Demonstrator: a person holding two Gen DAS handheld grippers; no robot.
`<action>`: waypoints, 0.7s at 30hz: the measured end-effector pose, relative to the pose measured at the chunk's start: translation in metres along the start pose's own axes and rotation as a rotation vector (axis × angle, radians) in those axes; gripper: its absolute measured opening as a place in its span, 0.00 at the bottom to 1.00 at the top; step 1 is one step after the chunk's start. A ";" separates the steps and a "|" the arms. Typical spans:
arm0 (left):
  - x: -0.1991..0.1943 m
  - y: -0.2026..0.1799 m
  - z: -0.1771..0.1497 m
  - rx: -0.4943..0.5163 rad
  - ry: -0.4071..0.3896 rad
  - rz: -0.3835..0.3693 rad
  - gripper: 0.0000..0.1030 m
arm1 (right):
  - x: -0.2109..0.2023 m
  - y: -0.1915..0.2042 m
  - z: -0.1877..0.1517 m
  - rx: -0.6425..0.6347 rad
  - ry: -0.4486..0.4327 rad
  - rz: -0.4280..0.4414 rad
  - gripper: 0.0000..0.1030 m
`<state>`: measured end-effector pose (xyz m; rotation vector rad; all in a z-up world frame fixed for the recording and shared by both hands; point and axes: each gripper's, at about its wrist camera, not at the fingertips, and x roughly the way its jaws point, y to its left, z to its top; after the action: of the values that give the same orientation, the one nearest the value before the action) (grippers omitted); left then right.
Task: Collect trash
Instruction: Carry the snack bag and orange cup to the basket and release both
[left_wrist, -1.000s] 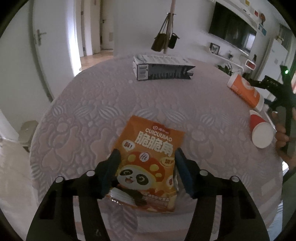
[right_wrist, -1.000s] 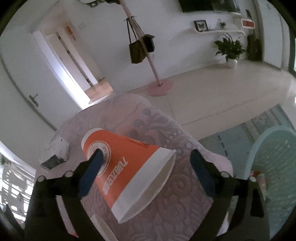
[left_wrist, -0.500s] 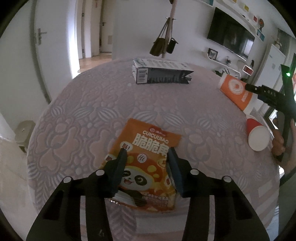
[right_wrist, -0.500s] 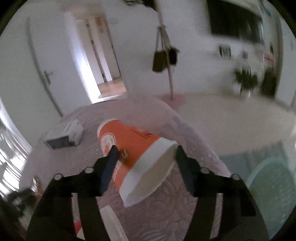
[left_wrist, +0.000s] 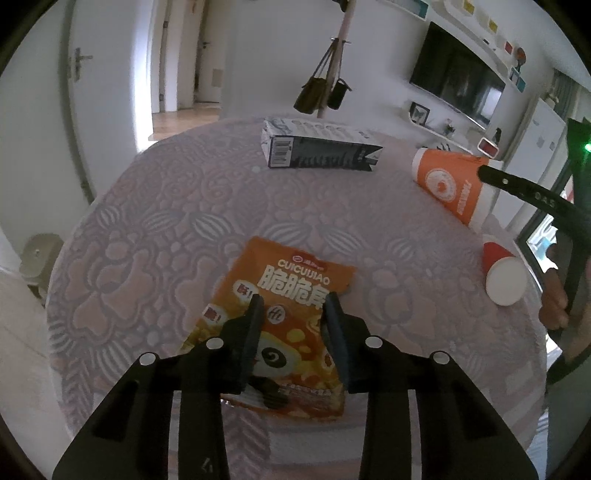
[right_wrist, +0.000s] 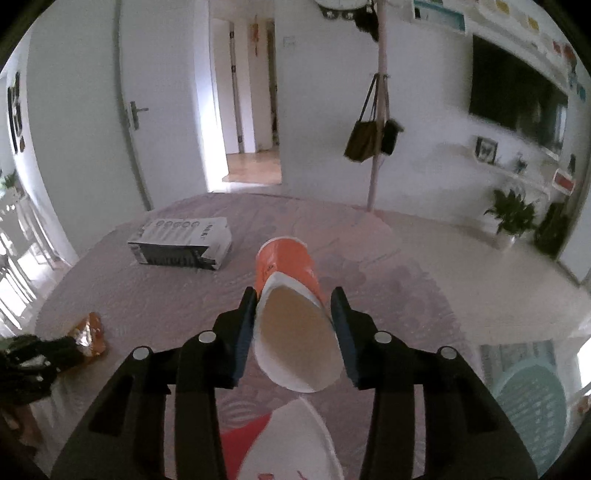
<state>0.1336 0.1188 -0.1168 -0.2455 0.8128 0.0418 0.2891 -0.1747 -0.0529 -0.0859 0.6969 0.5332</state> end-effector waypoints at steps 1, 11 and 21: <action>0.000 0.000 0.000 -0.001 0.000 -0.005 0.30 | 0.004 0.000 0.001 0.011 0.023 0.005 0.40; -0.002 0.010 -0.001 -0.056 0.000 -0.048 0.03 | 0.022 0.006 -0.005 0.025 0.080 -0.028 0.39; -0.041 0.041 -0.006 -0.075 -0.070 -0.094 0.49 | -0.017 0.001 -0.005 0.055 -0.028 0.000 0.38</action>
<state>0.0965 0.1592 -0.0993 -0.3508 0.7298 -0.0079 0.2743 -0.1825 -0.0457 -0.0268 0.6838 0.5137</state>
